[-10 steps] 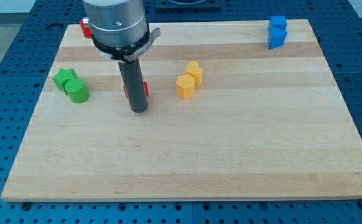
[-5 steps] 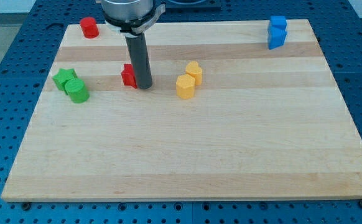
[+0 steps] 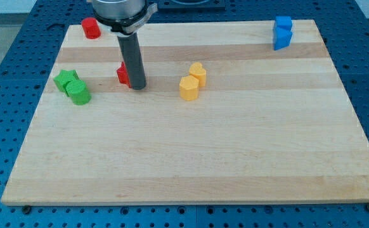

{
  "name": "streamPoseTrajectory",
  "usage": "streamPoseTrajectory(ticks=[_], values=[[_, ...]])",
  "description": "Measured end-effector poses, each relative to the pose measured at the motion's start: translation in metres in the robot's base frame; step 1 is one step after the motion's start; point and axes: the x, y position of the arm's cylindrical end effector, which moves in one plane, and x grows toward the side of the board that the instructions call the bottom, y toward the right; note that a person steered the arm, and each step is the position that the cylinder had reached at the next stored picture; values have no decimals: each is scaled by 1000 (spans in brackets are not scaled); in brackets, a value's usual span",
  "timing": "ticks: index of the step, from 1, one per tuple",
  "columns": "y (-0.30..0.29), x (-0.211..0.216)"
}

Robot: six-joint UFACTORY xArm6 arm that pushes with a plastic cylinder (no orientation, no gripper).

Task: Push red star towards red circle

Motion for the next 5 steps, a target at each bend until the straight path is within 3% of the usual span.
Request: streamPoseTrajectory(ticks=[5], values=[[-25,-19]])
